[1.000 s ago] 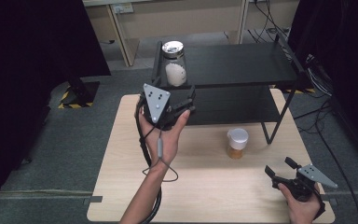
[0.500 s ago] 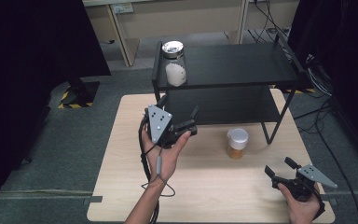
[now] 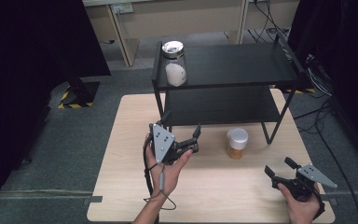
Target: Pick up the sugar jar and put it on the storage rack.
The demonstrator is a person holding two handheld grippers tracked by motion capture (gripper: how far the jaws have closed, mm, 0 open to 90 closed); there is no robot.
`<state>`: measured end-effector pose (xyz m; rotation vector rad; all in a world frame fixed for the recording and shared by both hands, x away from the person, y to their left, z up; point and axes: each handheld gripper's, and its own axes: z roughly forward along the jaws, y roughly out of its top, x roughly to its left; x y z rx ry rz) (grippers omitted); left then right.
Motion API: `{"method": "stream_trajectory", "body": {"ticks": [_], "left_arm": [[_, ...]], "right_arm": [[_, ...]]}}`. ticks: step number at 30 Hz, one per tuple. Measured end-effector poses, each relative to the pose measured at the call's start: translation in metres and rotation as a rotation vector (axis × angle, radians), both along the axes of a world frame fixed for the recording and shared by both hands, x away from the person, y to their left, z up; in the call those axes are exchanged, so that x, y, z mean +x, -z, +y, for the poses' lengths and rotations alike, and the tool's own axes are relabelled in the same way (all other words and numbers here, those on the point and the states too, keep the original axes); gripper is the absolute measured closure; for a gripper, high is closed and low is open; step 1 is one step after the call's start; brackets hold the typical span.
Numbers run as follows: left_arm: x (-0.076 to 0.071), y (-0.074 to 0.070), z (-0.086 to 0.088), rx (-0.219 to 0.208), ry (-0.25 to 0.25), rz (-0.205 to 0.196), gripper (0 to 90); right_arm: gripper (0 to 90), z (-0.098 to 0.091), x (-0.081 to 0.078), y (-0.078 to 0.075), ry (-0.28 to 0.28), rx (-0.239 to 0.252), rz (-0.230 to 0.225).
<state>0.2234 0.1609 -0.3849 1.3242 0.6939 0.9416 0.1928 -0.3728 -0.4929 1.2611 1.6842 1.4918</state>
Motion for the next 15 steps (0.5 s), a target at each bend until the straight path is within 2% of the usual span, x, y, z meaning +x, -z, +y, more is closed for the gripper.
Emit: {"method": "stream_trajectory", "body": {"ticks": [9, 11, 13, 14, 15], "left_arm": [[-0.001, 0.03, 0.001, 0.002, 0.029, 0.041, 4.7], [-0.002, 0.037, 0.001, 0.006, 0.028, 0.041, 4.8], [-0.004, 0.045, 0.001, 0.031, 0.019, 0.029, 4.9], [-0.004, 0.045, 0.001, 0.031, 0.019, 0.029, 5.0], [-0.004, 0.052, 0.003, 0.031, 0.027, 0.038, 4.9]], "right_arm": [[4.3, 0.0, 0.0, 0.001, -0.001, 0.003, -0.002], [4.3, 0.0, 0.0, 0.001, -0.001, 0.003, -0.002], [4.3, 0.0, 0.0, 0.001, -0.001, 0.006, -0.002], [4.3, 0.0, 0.0, 0.001, -0.001, 0.006, -0.002], [4.2, -0.001, 0.0, 0.001, -0.002, 0.007, -0.001]]}}
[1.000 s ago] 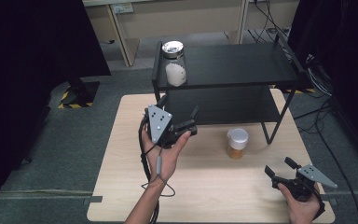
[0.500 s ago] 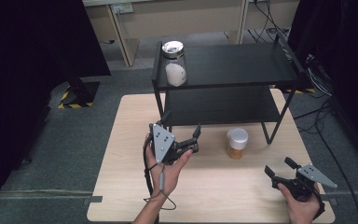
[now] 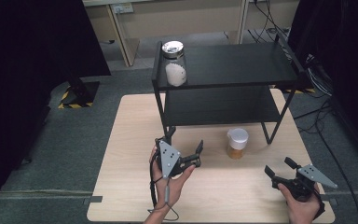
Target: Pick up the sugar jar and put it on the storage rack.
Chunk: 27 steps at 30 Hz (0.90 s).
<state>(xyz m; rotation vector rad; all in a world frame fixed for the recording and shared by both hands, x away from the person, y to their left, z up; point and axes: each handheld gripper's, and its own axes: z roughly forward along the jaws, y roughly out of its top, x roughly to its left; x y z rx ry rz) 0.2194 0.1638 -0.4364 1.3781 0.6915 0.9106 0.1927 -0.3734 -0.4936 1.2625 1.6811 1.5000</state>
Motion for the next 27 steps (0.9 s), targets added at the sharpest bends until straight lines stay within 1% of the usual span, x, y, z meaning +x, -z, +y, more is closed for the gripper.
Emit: {"method": "stream_trajectory", "body": {"ticks": [1, 3, 5, 6, 7, 8, 9, 10, 12, 13, 15, 17, 19, 20, 21, 23, 24, 25, 26, 27], "left_arm": [[0.0, 0.004, 0.0, 0.0, 0.001, 0.009, 4.8], [0.0, 0.006, 0.001, 0.006, 0.002, 0.015, 4.7], [-0.001, 0.016, 0.002, 0.006, 0.007, 0.026, 4.7], [-0.001, 0.016, 0.002, 0.006, 0.007, 0.026, 4.8], [-0.001, 0.022, 0.003, 0.012, 0.009, 0.031, 4.8], [-0.001, 0.022, 0.003, 0.012, 0.009, 0.031, 4.9], [-0.002, 0.026, 0.004, 0.016, 0.008, 0.04, 4.9], [-0.002, 0.026, 0.004, 0.016, 0.008, 0.04, 4.9], [-0.002, 0.031, 0.005, 0.014, 0.007, 0.053, 4.8], [-0.002, 0.033, 0.006, 0.02, 0.007, 0.058, 4.9], [-0.003, 0.039, 0.009, 0.029, 0.013, 0.074, 4.8], [-0.004, 0.043, 0.011, 0.014, 0.017, 0.094, 4.8], [-0.004, 0.047, 0.014, 0.015, 0.019, 0.119, 4.8], [-0.004, 0.047, 0.014, 0.015, 0.019, 0.119, 4.7], [-0.004, 0.051, 0.015, -0.006, 0.022, 0.144, 4.6], [-0.004, 0.056, 0.017, -0.014, 0.026, 0.172, 4.6], [-0.005, 0.058, 0.018, -0.016, 0.027, 0.182, 4.6], [-0.005, 0.058, 0.018, -0.016, 0.027, 0.182, 4.6], [-0.005, 0.061, 0.021, -0.017, 0.03, 0.201, 4.7], [-0.005, 0.061, 0.021, -0.017, 0.03, 0.201, 4.6]], "right_arm": [[4.2, 0.0, 0.0, 0.0, 0.0, -0.001, 0.001], [4.2, 0.001, 0.0, -0.001, -0.001, -0.005, 0.003], [4.2, 0.001, 0.0, 0.0, -0.001, -0.004, 0.002], [4.2, 0.001, 0.0, 0.0, -0.001, -0.004, 0.002], [4.2, 0.0, 0.0, 0.0, -0.001, -0.001, 0.002], [4.2, 0.0, 0.0, 0.0, -0.001, -0.001, 0.002], [4.2, 0.0, 0.0, 0.0, -0.001, -0.001, 0.003], [4.2, 0.0, 0.0, 0.0, -0.001, -0.002, 0.003], [4.1, 0.001, 0.0, -0.001, -0.001, -0.003, 0.003], [4.1, 0.001, 0.0, -0.001, -0.002, -0.003, 0.003], [4.2, 0.0, 0.0, 0.0, -0.002, -0.001, 0.001], [4.2, 0.0, 0.0, 0.0, -0.002, 0.0, 0.002], [4.1, 0.001, 0.0, -0.001, -0.002, -0.003, 0.003], [4.1, 0.001, 0.0, -0.001, -0.002, -0.003, 0.003], [4.1, 0.001, 0.0, -0.001, -0.002, -0.005, 0.002], [4.2, 0.001, 0.0, 0.0, 0.0, -0.003, 0.0], [4.2, 0.001, 0.0, 0.0, -0.001, -0.001, 0.001], [4.2, 0.001, 0.0, 0.0, -0.001, -0.001, 0.001], [4.2, 0.001, 0.0, 0.0, -0.001, -0.001, 0.002], [4.2, 0.001, 0.0, 0.0, -0.001, -0.001, 0.002]]}}
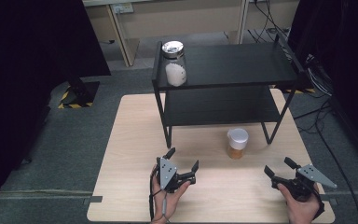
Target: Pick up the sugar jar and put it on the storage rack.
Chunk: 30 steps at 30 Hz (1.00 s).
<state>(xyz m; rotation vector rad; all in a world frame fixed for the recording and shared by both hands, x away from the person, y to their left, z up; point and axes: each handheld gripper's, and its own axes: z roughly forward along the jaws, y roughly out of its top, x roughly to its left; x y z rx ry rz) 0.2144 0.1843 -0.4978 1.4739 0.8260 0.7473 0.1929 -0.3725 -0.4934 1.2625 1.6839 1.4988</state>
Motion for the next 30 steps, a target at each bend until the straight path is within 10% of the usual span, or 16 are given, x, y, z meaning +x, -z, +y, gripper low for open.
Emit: {"method": "stream_trajectory", "body": {"ticks": [18, 30], "left_arm": [[0.008, 0.014, 0.006, -0.029, 0.024, 0.12, 4.8], [0.008, 0.016, 0.006, -0.036, 0.026, 0.116, 5.0]], "right_arm": [[4.1, 0.0, 0.001, 0.0, -0.004, 0.0, 0.003], [4.0, 0.0, 0.001, -0.001, -0.005, 0.0, 0.005]]}}
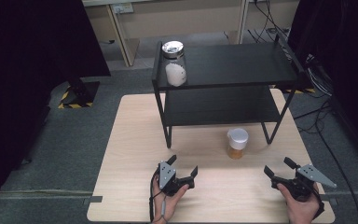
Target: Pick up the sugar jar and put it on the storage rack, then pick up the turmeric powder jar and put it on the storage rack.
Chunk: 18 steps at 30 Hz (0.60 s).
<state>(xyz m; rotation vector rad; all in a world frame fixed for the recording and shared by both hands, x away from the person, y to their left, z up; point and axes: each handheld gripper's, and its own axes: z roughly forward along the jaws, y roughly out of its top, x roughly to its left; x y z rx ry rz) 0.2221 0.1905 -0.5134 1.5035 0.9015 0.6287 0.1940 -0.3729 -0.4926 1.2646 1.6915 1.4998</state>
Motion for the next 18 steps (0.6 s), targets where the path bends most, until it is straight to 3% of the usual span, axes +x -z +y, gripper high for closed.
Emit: {"method": "stream_trajectory", "body": {"ticks": [18], "left_arm": [[-0.0003, -0.0002, -0.0006, 0.004, 0.006, -0.001, 4.9]], "right_arm": [[4.0, -0.0008, 0.0008, -0.0004, -0.012, -0.006, -0.001]]}}
